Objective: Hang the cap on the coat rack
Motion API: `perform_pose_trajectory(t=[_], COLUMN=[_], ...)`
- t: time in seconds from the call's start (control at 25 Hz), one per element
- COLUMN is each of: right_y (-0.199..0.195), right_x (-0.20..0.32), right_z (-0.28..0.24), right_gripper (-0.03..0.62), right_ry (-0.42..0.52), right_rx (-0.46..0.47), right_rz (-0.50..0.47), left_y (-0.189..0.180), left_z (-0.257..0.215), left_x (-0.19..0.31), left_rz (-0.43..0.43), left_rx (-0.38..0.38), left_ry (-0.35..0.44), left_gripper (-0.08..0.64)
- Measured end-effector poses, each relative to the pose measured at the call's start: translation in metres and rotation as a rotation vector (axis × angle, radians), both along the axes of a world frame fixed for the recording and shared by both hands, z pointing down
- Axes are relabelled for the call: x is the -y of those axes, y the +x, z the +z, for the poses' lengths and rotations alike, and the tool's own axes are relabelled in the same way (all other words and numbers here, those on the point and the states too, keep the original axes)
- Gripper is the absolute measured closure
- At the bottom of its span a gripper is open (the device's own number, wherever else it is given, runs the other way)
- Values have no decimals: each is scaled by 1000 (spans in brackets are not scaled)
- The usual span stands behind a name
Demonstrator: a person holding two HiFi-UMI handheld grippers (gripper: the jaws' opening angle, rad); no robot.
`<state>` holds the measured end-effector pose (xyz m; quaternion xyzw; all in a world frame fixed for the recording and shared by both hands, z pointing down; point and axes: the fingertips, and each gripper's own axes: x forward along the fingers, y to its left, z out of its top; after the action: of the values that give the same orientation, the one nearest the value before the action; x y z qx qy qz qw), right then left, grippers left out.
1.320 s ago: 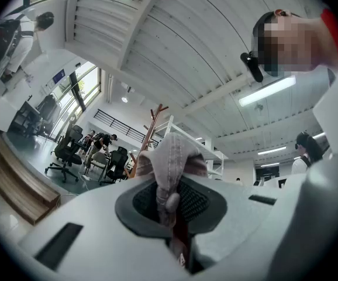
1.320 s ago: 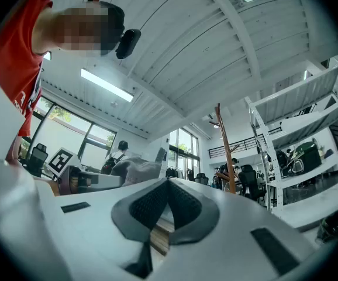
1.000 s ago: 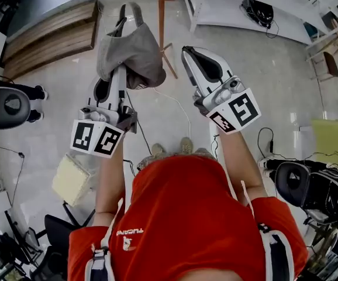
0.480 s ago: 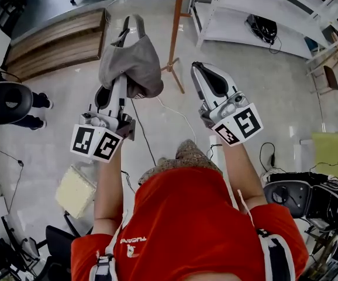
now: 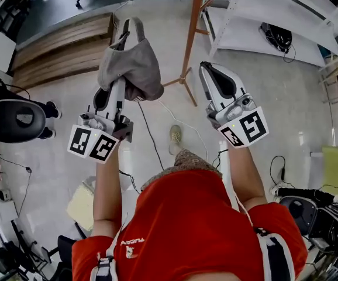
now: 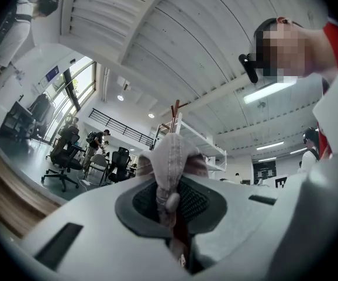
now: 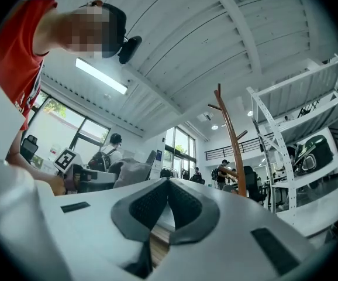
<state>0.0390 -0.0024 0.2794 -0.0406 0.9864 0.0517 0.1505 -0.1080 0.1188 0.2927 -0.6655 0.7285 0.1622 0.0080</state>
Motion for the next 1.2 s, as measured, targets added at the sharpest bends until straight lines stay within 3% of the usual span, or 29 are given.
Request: perform_pose_trajectory(t=[0.4,0.76,1.2], right_y=[-88,-107,-148], right_x=[115,160,186], right_z=[-18,-6,3], right_gripper=[569,569,569], right_ry=[67,42,46], right_rx=[-18,-76,-122], right_rz=[33,115,333], left_y=[-125,-194,-221], left_z=[-2,17,53], left_x=[143,235,343], left_rz=[119,272,659], left_rx=[-30,-67,-83], left_ry=[-9,-51,-132], left_gripper=[529,529,529])
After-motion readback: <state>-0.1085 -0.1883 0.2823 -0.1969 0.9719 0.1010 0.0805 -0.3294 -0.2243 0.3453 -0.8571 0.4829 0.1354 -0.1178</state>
